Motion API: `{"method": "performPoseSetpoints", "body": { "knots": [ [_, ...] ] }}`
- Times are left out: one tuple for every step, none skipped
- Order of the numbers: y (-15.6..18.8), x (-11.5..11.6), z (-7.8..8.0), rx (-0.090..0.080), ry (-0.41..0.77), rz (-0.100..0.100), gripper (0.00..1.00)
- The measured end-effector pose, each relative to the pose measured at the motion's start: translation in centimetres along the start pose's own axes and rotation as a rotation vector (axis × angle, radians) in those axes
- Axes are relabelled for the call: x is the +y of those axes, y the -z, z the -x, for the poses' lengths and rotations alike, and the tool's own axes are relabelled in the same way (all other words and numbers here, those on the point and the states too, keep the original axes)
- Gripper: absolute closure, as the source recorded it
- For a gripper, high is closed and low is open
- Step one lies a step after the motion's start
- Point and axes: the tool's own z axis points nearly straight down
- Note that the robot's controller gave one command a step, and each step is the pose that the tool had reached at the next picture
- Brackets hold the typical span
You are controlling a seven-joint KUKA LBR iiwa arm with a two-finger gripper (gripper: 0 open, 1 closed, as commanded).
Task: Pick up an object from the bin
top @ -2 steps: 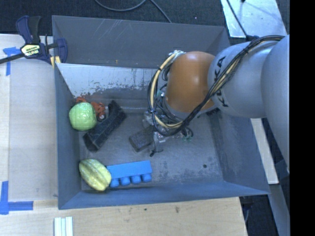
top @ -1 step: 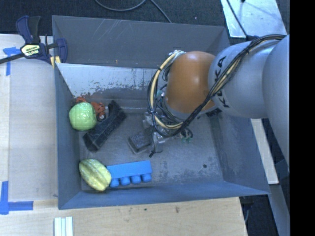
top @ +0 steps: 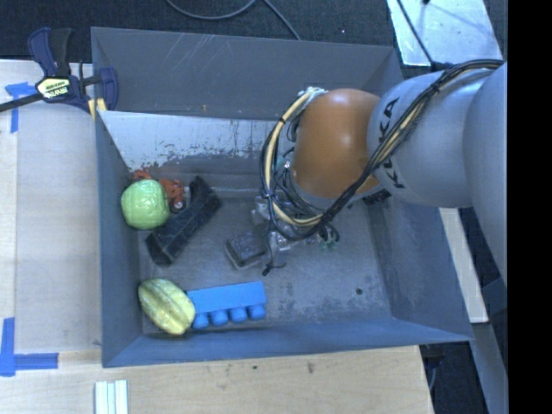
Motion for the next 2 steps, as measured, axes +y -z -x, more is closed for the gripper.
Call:
{"method": "performPoseSetpoints", "body": {
  "knots": [
    [4.5,-0.3,-1.2,0.006,-0.008,0.0,1.0],
    [6.4,-0.7,0.1,-0.014,-0.012,-0.001,1.0]
  ]
}}
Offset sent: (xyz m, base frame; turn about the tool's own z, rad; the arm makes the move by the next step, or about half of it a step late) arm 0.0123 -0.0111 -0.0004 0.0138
